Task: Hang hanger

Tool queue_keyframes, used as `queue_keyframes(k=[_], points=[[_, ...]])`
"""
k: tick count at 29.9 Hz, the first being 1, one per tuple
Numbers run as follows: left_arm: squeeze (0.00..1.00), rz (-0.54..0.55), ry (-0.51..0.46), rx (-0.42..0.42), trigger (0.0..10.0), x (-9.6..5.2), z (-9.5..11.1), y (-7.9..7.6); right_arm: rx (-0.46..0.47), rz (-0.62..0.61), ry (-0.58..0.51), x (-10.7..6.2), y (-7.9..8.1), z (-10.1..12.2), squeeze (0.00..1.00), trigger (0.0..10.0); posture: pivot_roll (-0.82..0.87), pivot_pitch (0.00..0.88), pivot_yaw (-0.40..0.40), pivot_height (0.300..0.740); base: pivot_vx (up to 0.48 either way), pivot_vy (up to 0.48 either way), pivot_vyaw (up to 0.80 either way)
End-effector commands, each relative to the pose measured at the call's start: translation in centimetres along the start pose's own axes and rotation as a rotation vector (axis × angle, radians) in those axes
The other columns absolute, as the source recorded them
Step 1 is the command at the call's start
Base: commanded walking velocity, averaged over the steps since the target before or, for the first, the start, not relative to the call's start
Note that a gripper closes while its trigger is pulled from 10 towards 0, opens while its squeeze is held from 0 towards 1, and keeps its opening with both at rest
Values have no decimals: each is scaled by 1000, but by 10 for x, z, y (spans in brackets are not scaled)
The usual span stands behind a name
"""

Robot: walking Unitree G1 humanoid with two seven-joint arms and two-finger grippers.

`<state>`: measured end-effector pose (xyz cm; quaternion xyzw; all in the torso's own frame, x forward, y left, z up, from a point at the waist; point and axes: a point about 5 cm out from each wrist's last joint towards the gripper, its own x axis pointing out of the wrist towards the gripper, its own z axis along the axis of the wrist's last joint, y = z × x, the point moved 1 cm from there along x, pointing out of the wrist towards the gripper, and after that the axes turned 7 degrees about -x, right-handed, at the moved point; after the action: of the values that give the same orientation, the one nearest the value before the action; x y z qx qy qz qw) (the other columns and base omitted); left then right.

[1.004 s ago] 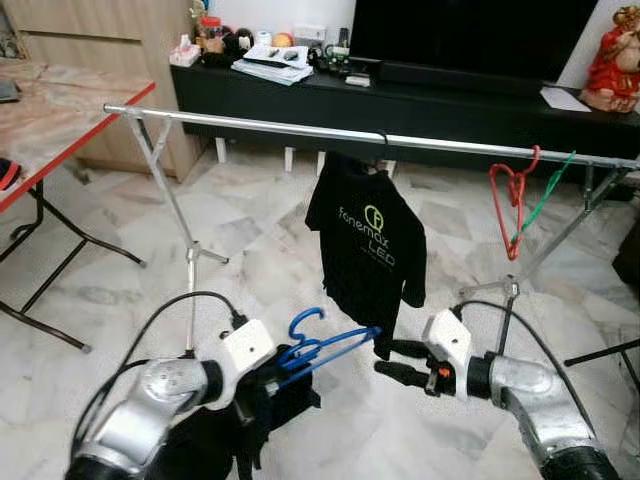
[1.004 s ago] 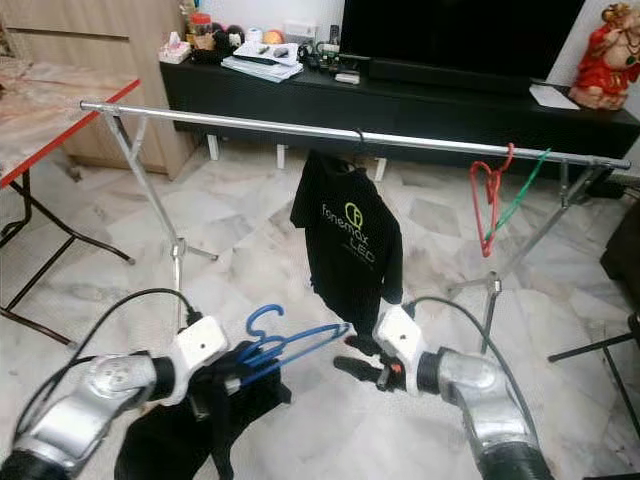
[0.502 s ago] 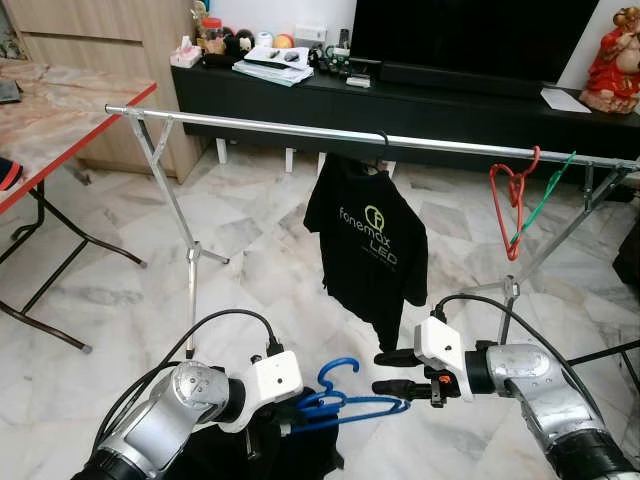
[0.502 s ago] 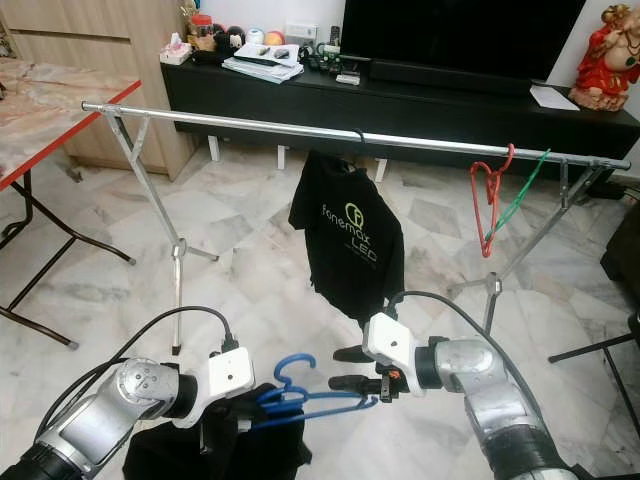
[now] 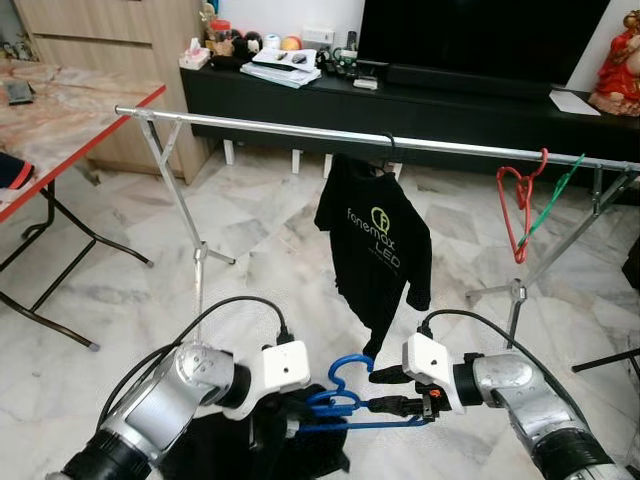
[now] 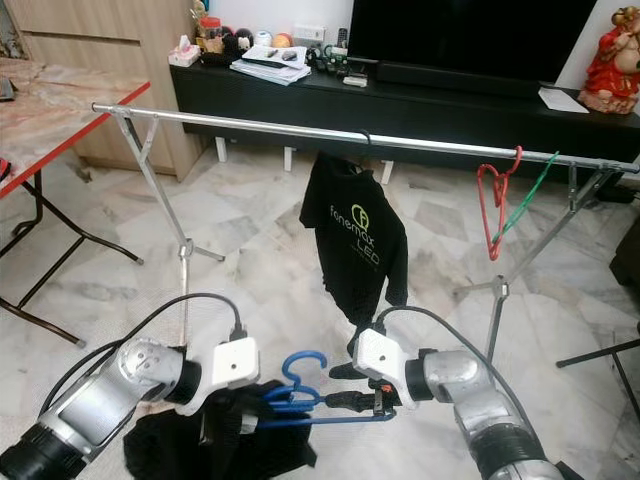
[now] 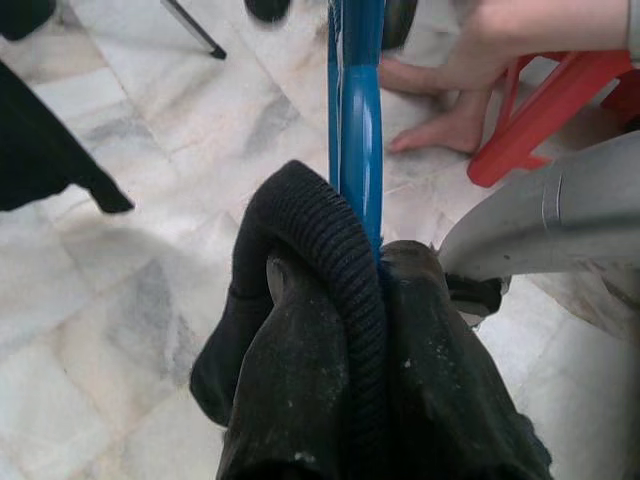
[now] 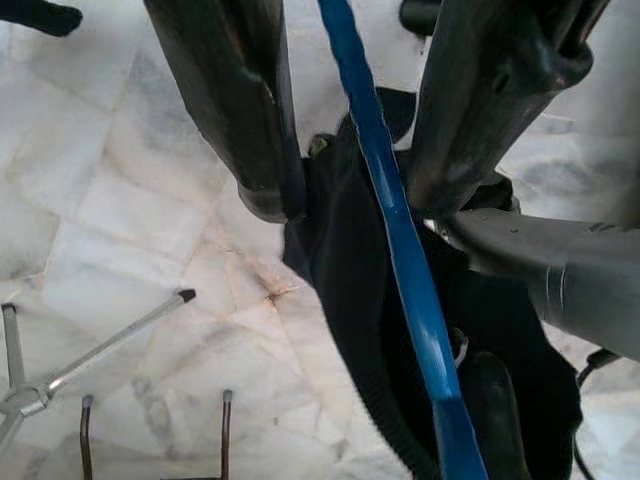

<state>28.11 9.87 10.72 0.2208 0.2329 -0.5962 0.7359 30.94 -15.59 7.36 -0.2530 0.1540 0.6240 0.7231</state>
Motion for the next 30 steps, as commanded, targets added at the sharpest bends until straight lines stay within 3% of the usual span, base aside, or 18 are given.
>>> queue_keyframes(k=[1, 13, 14, 15, 17, 30], points=[[0, -26, -37, 28, 10000, 0, 14, 0, -17, 9, -1, 2, -2, 3, 0, 10000, 79, 74, -43, 740, 0, 0, 0], [0, -45, -45, 37, 10000, -1, 25, 4, 9, 24, -38, 10, 2, 2, 0, 10000, 91, 105, -38, 740, 0, 0, 0], [0, -48, -47, 38, 10000, 0, 27, 4, 19, 19, -46, 11, 2, 2, 0, 3098, 92, 108, -39, 740, 0, 0, 0], [0, -49, -48, 39, 10000, 1, 27, 4, 23, 16, -48, 11, 2, 1, 0, 588, 92, 108, -39, 740, 0, 0, 0], [0, -51, -49, 41, 10000, 1, 29, 4, 27, 14, -49, 12, 2, 1, 0, 0, 93, 108, -40, 740, 0, 0, 0], [0, -69, -63, 53, 10000, 4, 35, 3, 37, -3, -64, 15, 1, 2, 0, 0, 95, 113, -38, 740, 0, 0, 0]])
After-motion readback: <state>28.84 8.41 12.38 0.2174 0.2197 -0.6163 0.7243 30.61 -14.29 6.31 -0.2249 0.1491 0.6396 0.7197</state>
